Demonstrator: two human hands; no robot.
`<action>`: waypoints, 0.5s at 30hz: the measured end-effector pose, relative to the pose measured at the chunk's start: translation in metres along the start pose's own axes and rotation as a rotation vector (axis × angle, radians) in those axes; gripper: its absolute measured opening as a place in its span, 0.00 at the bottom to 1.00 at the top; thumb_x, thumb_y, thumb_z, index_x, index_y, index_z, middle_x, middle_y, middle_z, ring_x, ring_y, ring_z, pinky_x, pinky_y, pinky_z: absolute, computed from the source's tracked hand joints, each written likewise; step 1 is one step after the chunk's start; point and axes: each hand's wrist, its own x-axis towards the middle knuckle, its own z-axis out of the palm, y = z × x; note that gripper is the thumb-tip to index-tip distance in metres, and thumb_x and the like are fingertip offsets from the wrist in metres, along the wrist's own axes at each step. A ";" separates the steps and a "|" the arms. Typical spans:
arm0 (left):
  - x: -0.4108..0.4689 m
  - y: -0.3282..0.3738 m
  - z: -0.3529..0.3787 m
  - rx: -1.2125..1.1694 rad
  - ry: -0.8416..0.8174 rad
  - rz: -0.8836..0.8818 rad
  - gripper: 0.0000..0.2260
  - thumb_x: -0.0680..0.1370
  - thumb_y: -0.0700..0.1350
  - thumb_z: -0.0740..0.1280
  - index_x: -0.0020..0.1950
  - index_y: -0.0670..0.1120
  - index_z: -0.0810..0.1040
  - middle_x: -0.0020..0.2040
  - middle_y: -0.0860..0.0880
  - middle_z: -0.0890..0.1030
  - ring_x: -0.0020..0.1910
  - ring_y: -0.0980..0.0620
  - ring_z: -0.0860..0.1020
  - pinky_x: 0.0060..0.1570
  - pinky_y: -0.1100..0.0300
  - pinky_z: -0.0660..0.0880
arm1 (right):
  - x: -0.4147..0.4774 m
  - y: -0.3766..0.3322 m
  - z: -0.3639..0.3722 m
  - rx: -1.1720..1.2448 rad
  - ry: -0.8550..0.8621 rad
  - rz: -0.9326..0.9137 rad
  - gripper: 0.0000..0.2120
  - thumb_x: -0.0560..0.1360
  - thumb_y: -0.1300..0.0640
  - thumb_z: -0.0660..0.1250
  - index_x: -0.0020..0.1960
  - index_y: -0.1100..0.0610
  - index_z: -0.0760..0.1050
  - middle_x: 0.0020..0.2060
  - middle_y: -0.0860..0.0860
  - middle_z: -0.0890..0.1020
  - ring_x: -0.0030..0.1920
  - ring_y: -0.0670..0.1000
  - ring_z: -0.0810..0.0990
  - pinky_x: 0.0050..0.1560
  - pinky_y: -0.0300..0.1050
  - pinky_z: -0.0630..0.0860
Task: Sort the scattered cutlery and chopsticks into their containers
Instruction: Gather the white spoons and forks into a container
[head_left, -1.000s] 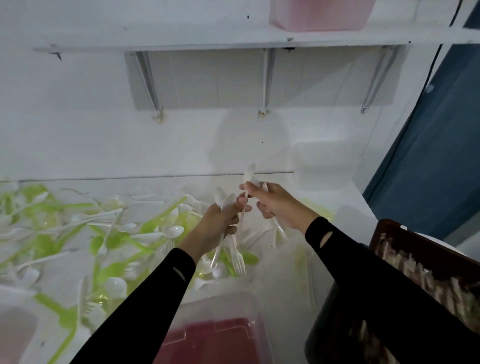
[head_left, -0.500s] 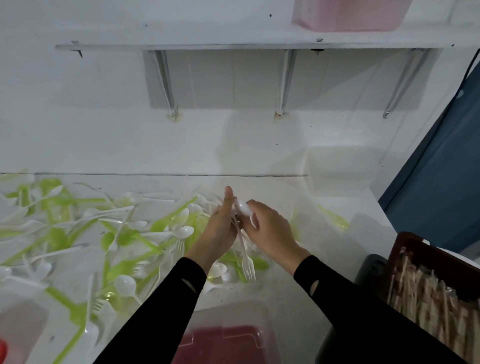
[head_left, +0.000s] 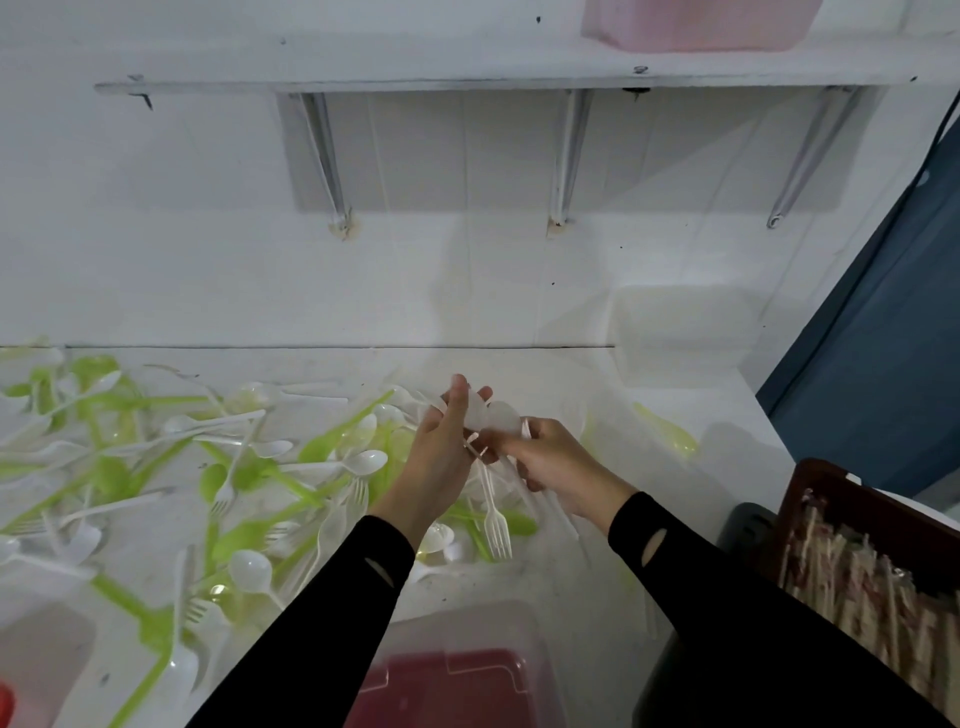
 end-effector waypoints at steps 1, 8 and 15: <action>0.001 0.001 0.000 -0.017 0.008 -0.004 0.22 0.79 0.61 0.59 0.58 0.43 0.72 0.52 0.46 0.81 0.41 0.49 0.82 0.36 0.54 0.77 | 0.002 0.001 0.000 -0.040 0.059 -0.014 0.26 0.71 0.42 0.71 0.51 0.66 0.79 0.37 0.56 0.81 0.25 0.45 0.69 0.28 0.39 0.65; 0.002 -0.002 -0.005 0.025 0.084 -0.142 0.24 0.83 0.58 0.55 0.53 0.36 0.74 0.37 0.42 0.77 0.32 0.48 0.76 0.33 0.56 0.79 | 0.002 0.011 0.007 -0.265 0.212 -0.149 0.22 0.72 0.42 0.73 0.39 0.59 0.70 0.29 0.47 0.66 0.29 0.45 0.64 0.29 0.36 0.61; 0.003 -0.005 -0.010 -0.028 0.055 -0.057 0.22 0.71 0.53 0.71 0.55 0.37 0.77 0.48 0.42 0.84 0.42 0.46 0.83 0.38 0.54 0.80 | -0.003 0.006 0.007 -0.173 -0.020 -0.163 0.20 0.75 0.40 0.68 0.51 0.58 0.79 0.32 0.52 0.76 0.27 0.44 0.69 0.30 0.39 0.66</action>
